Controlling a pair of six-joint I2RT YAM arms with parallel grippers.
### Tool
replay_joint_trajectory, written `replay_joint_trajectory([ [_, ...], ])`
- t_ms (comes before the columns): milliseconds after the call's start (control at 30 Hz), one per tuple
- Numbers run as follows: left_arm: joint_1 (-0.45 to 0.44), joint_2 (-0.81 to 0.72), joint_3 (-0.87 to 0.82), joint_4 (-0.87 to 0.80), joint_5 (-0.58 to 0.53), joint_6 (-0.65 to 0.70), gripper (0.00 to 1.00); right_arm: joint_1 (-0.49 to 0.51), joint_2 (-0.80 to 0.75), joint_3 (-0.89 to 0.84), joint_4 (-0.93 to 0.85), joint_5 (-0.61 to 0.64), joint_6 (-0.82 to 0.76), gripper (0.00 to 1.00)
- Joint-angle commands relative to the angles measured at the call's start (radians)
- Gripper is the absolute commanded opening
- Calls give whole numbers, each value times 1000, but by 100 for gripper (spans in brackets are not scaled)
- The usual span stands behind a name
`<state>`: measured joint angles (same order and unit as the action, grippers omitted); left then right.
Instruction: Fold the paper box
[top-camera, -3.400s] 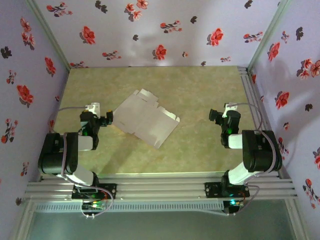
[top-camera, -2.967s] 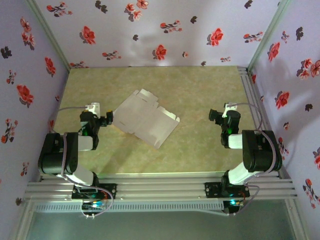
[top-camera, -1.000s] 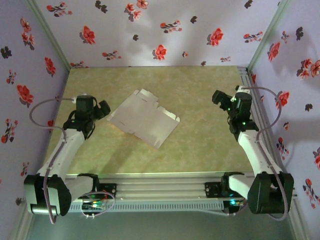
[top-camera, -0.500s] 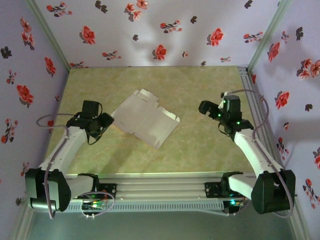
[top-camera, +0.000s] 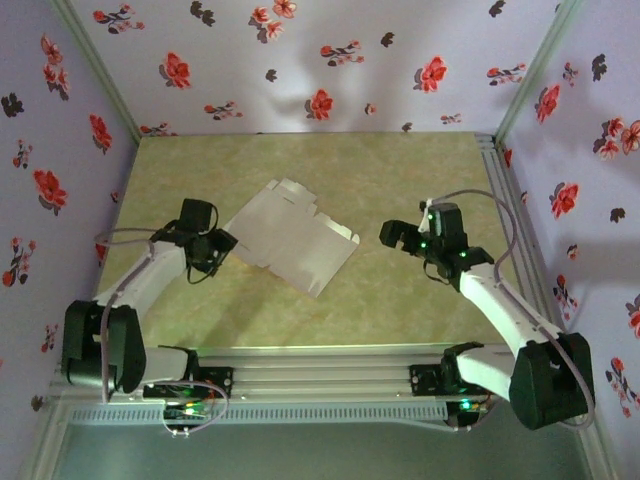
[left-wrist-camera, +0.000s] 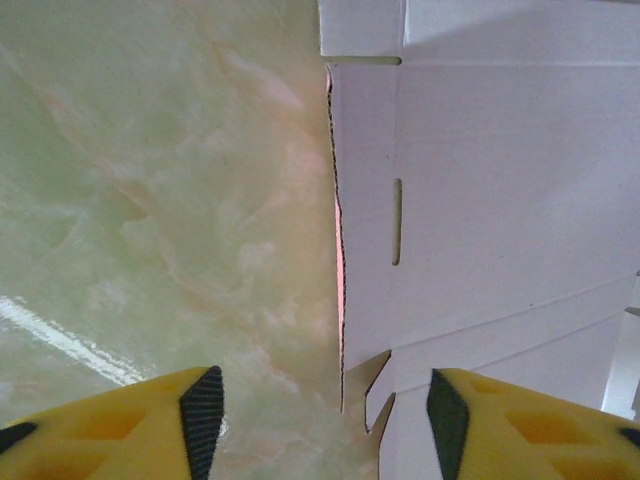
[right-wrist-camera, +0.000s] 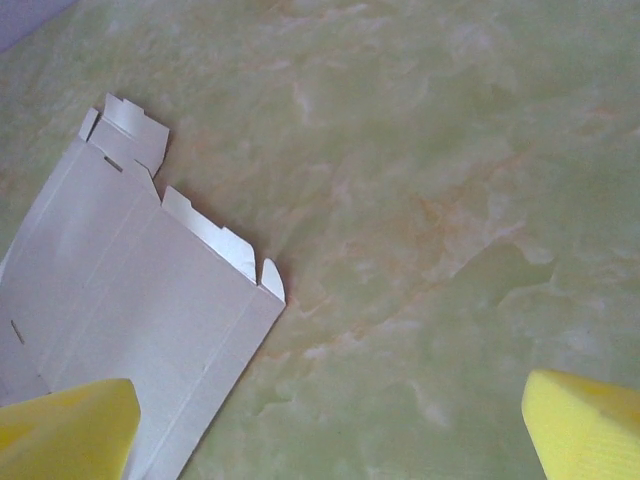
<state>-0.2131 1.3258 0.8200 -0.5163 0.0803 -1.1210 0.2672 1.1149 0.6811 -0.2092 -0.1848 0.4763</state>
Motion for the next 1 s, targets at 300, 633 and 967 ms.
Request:
replay_joint_trajectory([
  [300, -10, 169, 68, 98, 26, 23, 46, 11, -47, 5, -18, 18, -7, 99],
  [633, -11, 234, 70, 108, 24, 33, 36, 11, -55, -3, -38, 49, -11, 99],
  [967, -11, 260, 70, 115, 13, 56, 19, 11, -59, -9, -43, 61, 5, 99],
])
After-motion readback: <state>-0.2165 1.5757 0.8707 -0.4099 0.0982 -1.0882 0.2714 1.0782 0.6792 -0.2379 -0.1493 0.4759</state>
